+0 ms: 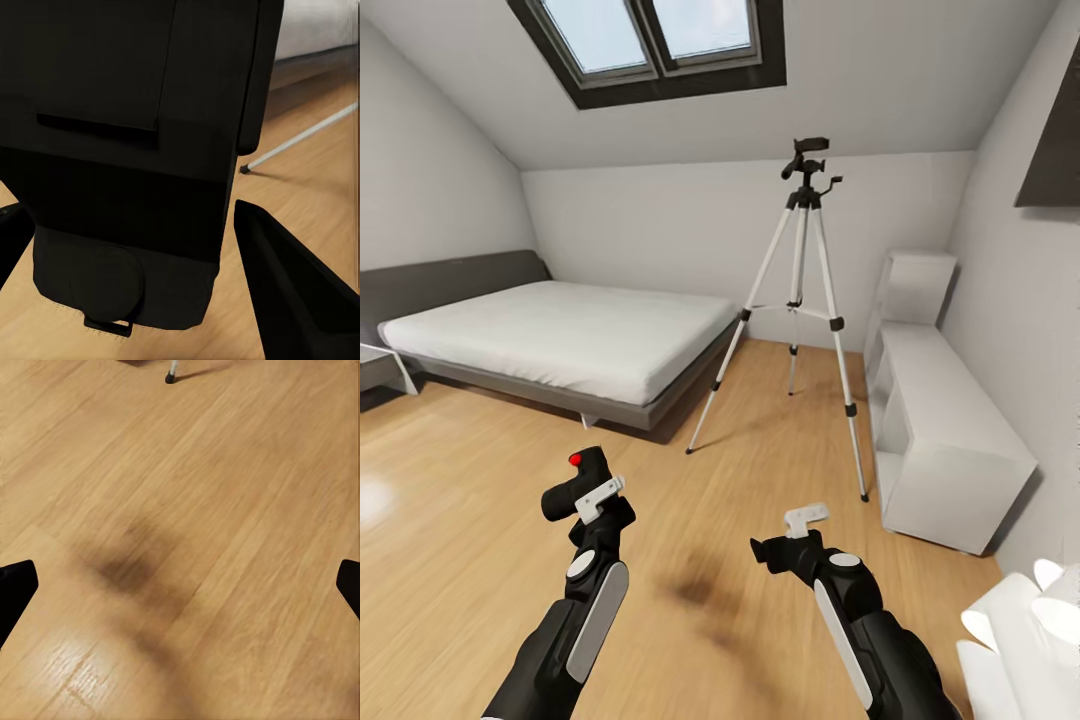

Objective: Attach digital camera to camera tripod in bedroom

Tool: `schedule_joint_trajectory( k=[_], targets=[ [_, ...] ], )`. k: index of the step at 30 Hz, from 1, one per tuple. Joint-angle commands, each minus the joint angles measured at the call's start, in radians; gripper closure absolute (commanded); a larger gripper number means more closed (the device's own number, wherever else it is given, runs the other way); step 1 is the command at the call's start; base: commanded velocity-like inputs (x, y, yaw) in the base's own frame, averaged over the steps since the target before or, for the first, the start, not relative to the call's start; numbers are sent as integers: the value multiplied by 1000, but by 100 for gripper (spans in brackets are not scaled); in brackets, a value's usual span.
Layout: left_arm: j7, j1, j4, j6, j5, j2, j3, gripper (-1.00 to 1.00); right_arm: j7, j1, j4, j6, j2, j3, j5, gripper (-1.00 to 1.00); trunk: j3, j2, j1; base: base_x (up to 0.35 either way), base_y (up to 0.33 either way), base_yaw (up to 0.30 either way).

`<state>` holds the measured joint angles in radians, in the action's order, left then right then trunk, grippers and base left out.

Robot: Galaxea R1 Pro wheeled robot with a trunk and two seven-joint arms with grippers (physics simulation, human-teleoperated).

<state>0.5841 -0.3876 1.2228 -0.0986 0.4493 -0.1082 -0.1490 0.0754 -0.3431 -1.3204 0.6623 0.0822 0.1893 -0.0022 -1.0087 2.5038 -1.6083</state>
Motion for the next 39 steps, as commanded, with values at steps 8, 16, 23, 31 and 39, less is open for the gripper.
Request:
schedule_joint_trajectory(
  k=[8,16,23,31,39],
  targets=[
    [5,0,1,-6,2,0,-2,100,0,0,0,5,2,-1,4,-100,30,-2,4,0,0,0],
    [5,0,1,-6,2,-1,-2,100,0,0,0,5,2,-1,4,-100,61,-3,7,0,0,0],
    [4,0,1,-7,2,-1,-2,100,1,0,0,5,1,-1,4,-100,84,-39,27,0,0,0],
    [4,0,1,-7,2,-1,-3,100,3,0,0,5,1,-1,2,-100,109,-95,58,0,0,0],
    [3,0,1,-7,2,-1,-3,100,3,0,0,5,1,-1,0,-100,135,-151,89,0,0,0]
  ],
)
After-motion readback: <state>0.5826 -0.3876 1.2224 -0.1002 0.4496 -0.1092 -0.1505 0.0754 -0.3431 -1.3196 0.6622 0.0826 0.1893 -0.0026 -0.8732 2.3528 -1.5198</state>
